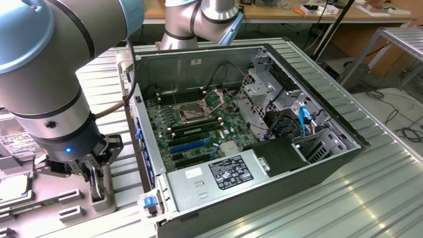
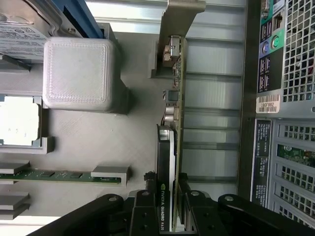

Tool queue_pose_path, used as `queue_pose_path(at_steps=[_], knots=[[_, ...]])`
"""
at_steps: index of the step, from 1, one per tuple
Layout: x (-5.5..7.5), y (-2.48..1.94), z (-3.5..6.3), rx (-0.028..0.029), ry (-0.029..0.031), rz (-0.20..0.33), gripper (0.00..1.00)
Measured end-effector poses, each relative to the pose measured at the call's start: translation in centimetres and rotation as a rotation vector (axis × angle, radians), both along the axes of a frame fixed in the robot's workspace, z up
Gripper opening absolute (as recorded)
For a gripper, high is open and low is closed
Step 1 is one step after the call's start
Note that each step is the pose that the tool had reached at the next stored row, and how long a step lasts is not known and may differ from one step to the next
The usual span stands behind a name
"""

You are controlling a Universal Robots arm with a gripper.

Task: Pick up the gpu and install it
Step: 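Pick up the gpu and move the gpu toward the slot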

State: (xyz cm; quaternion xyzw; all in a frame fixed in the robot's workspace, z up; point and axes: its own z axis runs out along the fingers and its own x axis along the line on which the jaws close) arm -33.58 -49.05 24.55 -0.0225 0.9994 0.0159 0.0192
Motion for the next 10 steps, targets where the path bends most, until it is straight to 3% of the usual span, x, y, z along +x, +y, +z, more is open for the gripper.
queue_pose_path(at_steps=[10], knots=[[0.0,0.00,1.73,0.0002,0.0000,0.008,0.27]])
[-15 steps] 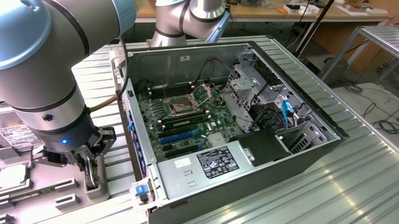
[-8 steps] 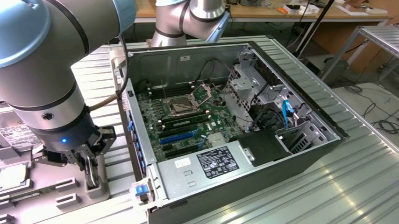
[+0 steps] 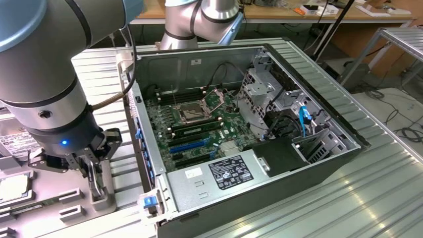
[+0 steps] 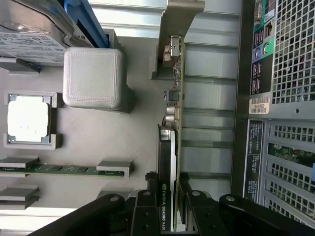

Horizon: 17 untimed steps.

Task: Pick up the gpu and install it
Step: 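Pick up the gpu and move the gpu toward the slot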

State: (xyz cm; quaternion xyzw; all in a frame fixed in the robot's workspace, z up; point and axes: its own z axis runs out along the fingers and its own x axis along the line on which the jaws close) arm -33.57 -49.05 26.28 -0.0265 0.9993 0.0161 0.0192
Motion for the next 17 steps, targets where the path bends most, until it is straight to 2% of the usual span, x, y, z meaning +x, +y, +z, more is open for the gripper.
queue_pose_path(at_steps=[17], knots=[[0.0,0.00,3.09,0.0023,-0.0003,0.000,0.27]])
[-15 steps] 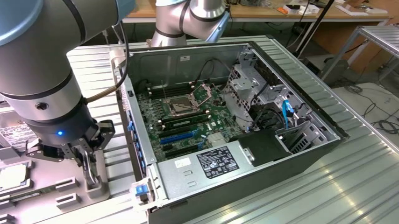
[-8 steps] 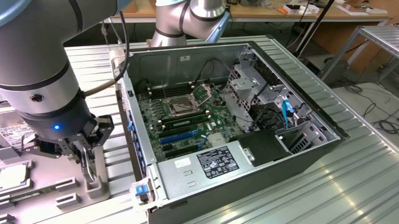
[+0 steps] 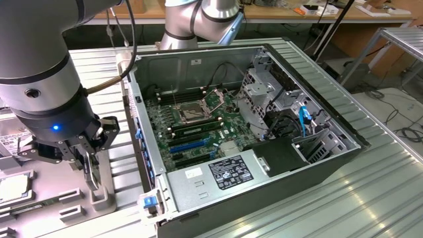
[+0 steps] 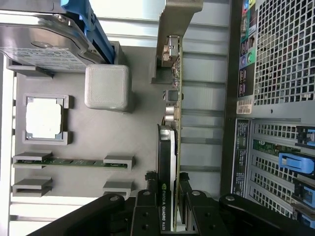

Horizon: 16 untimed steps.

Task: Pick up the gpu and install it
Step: 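Pick up the gpu and move the gpu toward the slot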

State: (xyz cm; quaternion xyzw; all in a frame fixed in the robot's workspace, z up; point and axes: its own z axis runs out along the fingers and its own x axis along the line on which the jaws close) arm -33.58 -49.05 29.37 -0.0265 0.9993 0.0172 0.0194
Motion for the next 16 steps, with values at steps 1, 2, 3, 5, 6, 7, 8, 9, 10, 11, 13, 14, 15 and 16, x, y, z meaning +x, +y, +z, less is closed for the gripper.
queue_pose_path(at_steps=[1,2,3,5,6,7,8,9,10,11,13,14,15,16], knots=[[0.00,0.00,0.00,0.0001,0.0000,0.000,0.27],[0.00,0.00,0.02,0.0000,0.0002,0.000,0.27],[0.00,0.00,0.01,-0.0001,0.0002,0.000,0.27],[0.00,0.00,0.02,-0.0001,0.0002,0.000,0.27],[0.00,0.00,0.01,0.0000,0.0002,0.000,0.27],[0.00,0.00,0.01,-0.0001,0.0002,0.000,0.27],[0.00,0.00,0.02,-0.0001,0.0002,0.000,0.27],[0.00,0.00,0.01,-0.0001,0.0001,0.000,0.27],[0.00,0.00,0.01,-0.0001,0.0002,0.000,0.27],[0.00,0.00,0.01,-0.0001,0.0002,0.000,0.27],[0.00,0.00,0.07,-0.0001,0.0002,0.000,0.27],[0.00,0.00,0.15,-0.0004,0.0005,0.000,0.27],[0.00,0.00,0.27,-0.0002,0.0003,0.000,0.27],[0.00,0.00,0.40,-0.0001,0.0002,0.000,0.27]])
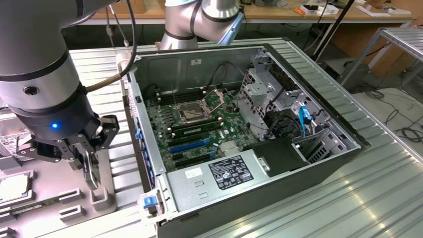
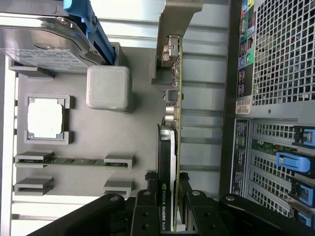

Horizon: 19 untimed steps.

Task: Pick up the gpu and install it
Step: 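Pick up the gpu and move the gpu toward the slot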

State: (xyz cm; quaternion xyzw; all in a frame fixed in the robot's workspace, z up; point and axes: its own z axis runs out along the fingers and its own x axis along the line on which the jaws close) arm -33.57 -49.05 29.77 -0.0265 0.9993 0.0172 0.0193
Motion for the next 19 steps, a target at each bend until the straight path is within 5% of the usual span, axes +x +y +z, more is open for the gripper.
queue_pose_path(at_steps=[11,19], knots=[[0.0,0.00,2.64,0.0001,0.0003,-0.005,0.27],[0.0,0.00,5.46,0.0001,0.0002,-0.012,0.27]])
